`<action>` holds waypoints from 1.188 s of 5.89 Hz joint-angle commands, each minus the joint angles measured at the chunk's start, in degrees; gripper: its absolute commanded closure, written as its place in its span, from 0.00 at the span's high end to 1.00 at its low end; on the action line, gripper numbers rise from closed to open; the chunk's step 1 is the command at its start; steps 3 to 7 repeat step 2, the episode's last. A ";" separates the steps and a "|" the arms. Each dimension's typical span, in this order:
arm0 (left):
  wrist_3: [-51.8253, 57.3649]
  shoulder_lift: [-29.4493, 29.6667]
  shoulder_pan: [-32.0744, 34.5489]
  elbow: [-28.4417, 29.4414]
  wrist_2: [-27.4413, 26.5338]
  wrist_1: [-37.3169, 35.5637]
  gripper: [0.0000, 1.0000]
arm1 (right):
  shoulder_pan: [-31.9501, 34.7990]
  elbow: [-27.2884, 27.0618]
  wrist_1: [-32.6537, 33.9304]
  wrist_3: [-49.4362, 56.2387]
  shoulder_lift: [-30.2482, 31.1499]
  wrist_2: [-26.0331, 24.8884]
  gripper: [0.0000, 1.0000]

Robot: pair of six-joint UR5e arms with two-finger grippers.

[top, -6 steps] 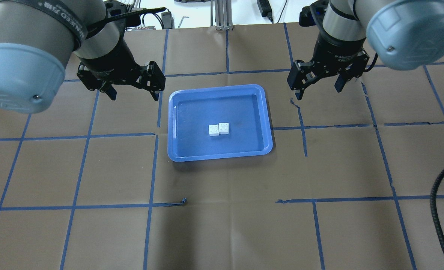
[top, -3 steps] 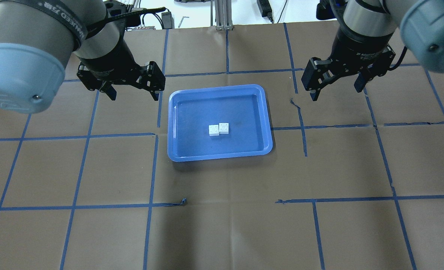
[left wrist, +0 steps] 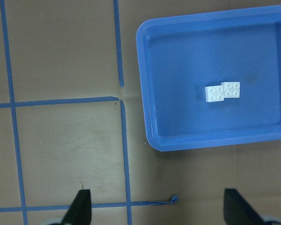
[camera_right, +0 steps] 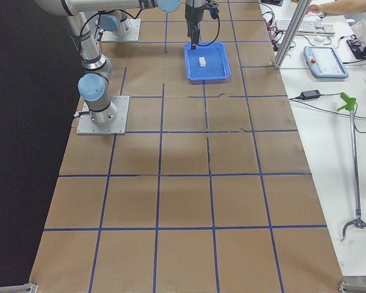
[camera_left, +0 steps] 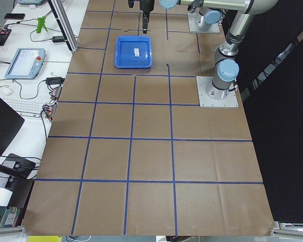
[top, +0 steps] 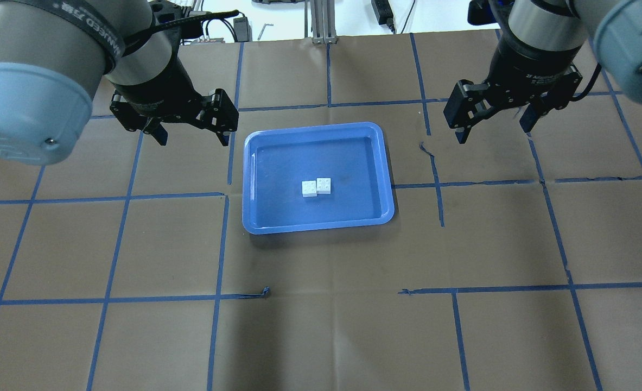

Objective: Assemble white blocks and place on blue tray

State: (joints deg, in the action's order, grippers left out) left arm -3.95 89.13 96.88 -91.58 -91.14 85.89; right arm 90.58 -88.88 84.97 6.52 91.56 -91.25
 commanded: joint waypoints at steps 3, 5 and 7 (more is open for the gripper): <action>0.00 -0.19 -0.03 0.00 -0.01 0.06 0.99 | 0.04 0.02 -0.07 -0.10 0.11 0.19 1.00; 0.00 -0.19 -0.03 0.00 -0.01 0.06 0.99 | 0.04 0.02 -0.07 -0.10 0.11 0.19 1.00; 0.00 -0.19 -0.03 0.00 -0.01 0.06 0.99 | 0.04 0.02 -0.07 -0.10 0.11 0.19 1.00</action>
